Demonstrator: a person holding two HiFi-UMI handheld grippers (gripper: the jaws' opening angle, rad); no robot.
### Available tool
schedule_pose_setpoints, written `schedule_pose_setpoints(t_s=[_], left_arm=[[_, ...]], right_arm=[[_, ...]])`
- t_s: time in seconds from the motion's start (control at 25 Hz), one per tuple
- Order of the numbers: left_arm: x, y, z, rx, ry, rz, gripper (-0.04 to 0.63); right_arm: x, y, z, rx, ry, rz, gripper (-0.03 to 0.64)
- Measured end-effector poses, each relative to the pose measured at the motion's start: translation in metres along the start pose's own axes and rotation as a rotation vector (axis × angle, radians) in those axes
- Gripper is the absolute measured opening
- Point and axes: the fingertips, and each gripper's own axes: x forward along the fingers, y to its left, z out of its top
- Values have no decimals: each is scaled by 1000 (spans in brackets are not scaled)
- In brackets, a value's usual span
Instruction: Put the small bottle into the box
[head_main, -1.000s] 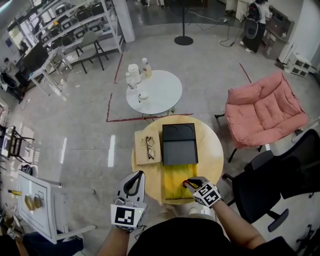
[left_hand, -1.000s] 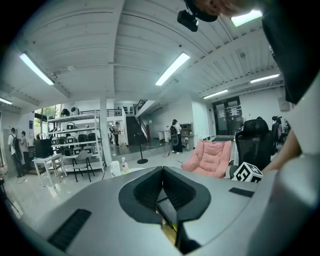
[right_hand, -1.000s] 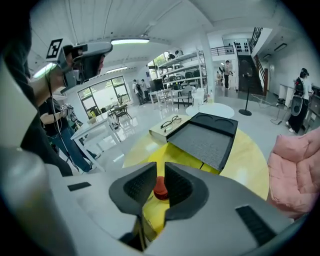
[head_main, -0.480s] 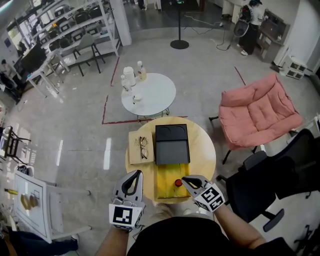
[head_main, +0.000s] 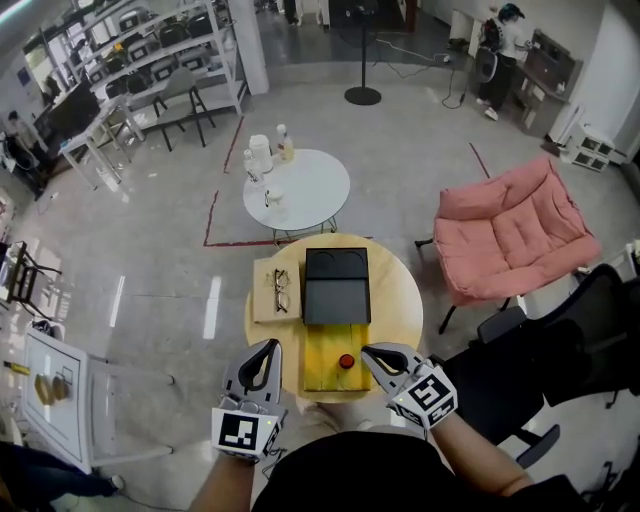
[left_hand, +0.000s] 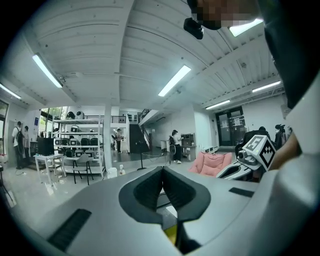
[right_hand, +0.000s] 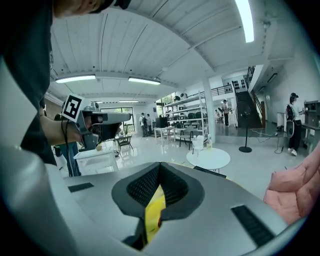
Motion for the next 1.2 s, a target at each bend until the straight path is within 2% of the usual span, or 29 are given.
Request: schedule_pose_setpoints(t_s=[0.64, 0.84, 1.2], left_arm=[[-23, -41, 10, 4, -11, 59, 17], [-33, -52, 14, 9, -18, 76, 17], [-57, -70, 20, 14, -26, 115, 17]], right_arm=[[-78, 13, 70, -93, -116, 46, 13], [-95, 19, 76, -107, -135, 44, 12], [-126, 18, 77, -144, -162, -17, 14]])
